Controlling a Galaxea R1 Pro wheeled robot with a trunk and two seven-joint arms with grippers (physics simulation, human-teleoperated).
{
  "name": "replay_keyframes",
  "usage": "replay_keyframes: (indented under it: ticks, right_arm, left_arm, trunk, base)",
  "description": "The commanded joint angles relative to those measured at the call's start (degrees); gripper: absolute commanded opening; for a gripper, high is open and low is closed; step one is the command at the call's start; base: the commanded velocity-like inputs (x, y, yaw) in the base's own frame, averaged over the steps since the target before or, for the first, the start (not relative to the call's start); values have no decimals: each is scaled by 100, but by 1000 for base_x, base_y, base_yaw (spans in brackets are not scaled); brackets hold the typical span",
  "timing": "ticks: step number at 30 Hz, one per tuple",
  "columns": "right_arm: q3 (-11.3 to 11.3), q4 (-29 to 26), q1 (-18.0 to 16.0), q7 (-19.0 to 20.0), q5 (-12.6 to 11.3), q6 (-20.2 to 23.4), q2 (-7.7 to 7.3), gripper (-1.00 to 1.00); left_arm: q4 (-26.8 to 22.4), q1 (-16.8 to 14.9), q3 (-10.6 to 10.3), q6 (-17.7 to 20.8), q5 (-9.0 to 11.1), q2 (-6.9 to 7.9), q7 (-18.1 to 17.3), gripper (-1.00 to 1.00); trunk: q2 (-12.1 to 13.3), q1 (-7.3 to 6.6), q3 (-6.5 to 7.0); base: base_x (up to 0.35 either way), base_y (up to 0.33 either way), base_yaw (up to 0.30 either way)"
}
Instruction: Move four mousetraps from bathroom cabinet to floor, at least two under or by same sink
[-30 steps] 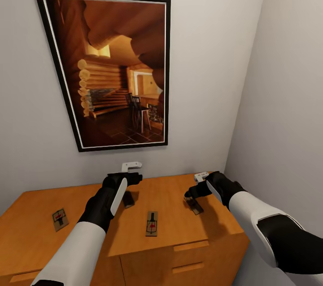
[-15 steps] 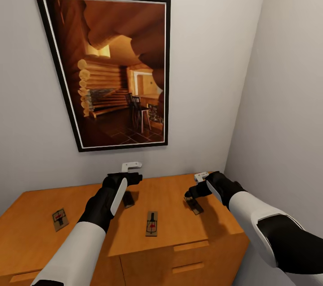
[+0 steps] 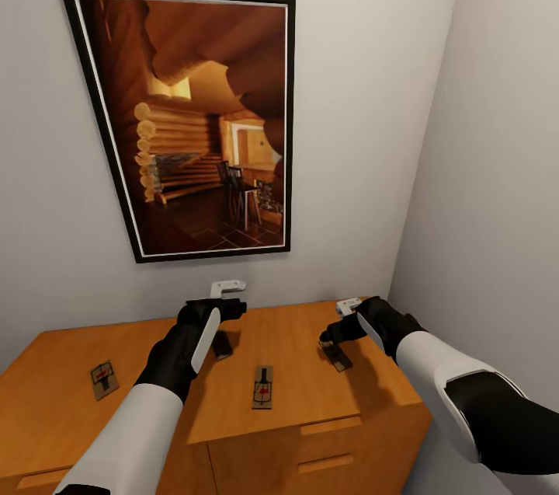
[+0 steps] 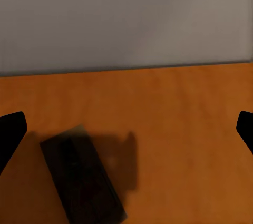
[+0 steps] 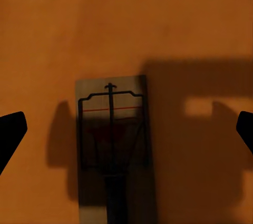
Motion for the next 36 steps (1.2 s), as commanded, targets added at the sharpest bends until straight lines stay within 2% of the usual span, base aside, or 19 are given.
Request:
replay_keyframes:
  ticks: [1,36]
  right_arm:
    - [17,-7,-5,26,20,25,-2,100]
    - [24,418,-5,37,26,9,-2,100]
  left_arm:
    - [-6,-5,-5,23,52,0,45,100]
    - [-6,-5,2,22,52,0,41,100]
  trunk:
    - [-10,3,-12]
    - [-10,3,-12]
  base:
    - [0,0,0]
    - [0,0,0]
